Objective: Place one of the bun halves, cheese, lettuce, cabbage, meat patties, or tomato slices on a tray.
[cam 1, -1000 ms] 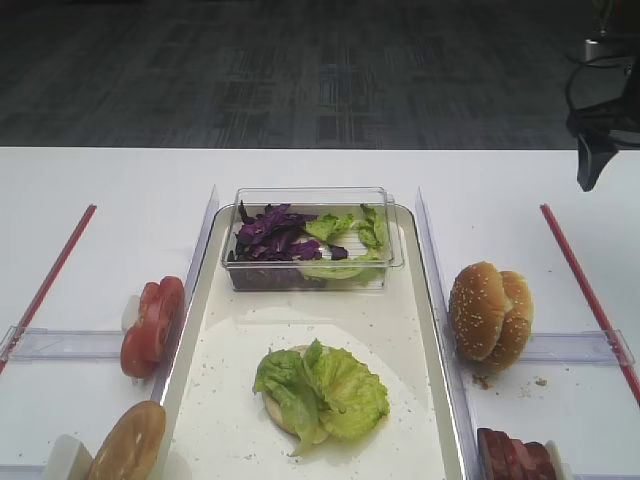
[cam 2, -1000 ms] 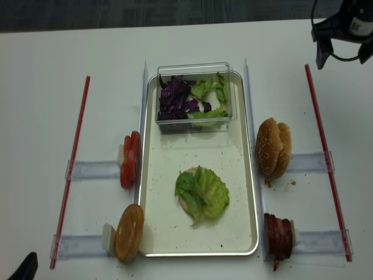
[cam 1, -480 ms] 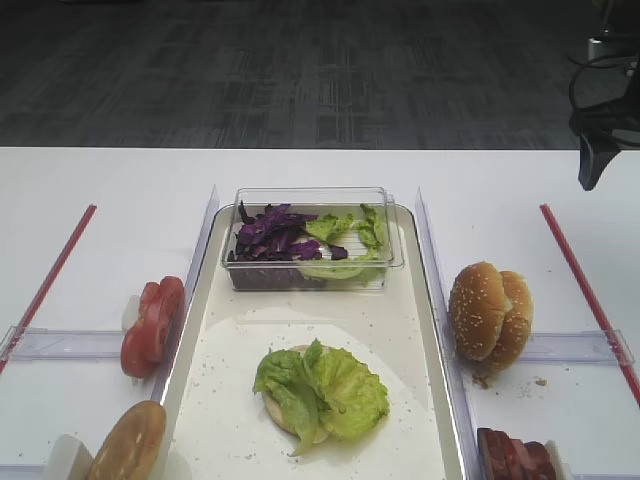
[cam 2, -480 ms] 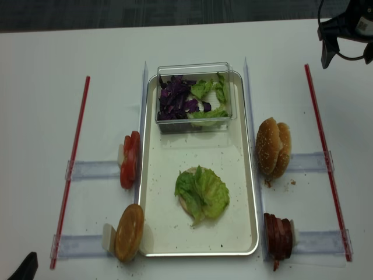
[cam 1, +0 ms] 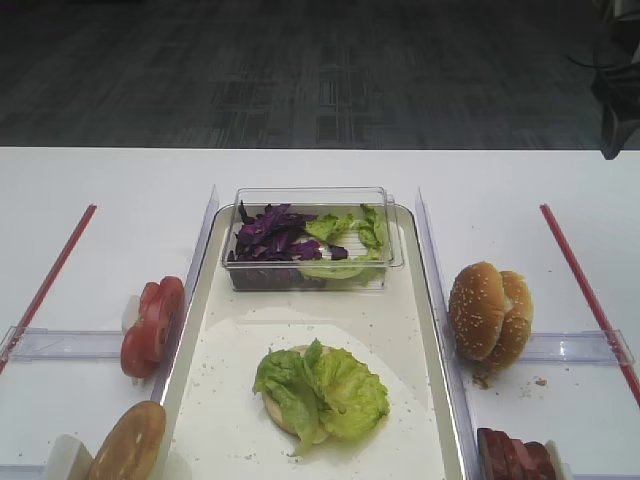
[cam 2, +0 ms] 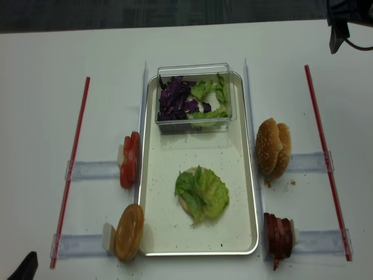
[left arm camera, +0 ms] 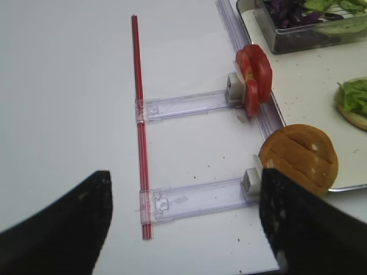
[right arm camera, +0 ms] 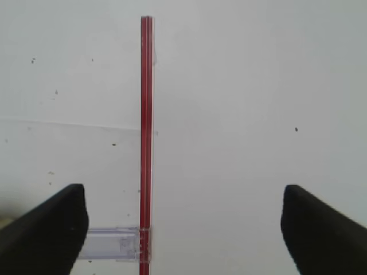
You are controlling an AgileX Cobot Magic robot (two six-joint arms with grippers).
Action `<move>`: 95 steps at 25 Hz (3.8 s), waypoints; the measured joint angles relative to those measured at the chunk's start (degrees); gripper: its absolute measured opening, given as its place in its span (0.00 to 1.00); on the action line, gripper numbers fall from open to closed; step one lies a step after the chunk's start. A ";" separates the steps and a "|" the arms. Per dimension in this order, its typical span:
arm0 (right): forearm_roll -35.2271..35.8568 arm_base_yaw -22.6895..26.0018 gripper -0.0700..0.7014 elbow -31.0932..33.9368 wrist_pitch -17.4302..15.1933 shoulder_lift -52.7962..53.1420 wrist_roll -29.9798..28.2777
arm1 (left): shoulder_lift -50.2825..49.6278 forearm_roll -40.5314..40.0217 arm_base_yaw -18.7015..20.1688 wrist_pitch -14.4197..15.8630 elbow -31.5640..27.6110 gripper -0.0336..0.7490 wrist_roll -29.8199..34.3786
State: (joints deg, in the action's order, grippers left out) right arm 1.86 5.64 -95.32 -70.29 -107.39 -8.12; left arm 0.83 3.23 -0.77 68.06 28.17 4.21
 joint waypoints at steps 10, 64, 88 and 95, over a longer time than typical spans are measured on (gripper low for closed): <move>-0.64 0.00 0.99 11.34 -0.34 10.80 -0.02 | 0.00 0.00 0.00 0.00 0.00 0.67 0.00; 0.86 0.00 0.99 67.81 5.80 93.21 2.40 | 0.00 0.00 0.00 0.00 0.00 0.67 0.00; 1.01 -1.14 0.99 67.81 5.91 107.50 2.40 | 0.00 0.00 0.00 0.00 0.00 0.67 0.00; 1.01 -1.14 0.99 67.81 5.91 108.24 2.40 | 0.00 0.00 0.00 0.00 0.00 0.67 0.00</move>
State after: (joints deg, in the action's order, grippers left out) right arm 2.87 4.50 -27.51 -64.38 0.86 -5.72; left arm 0.83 3.23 -0.77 68.06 28.17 4.21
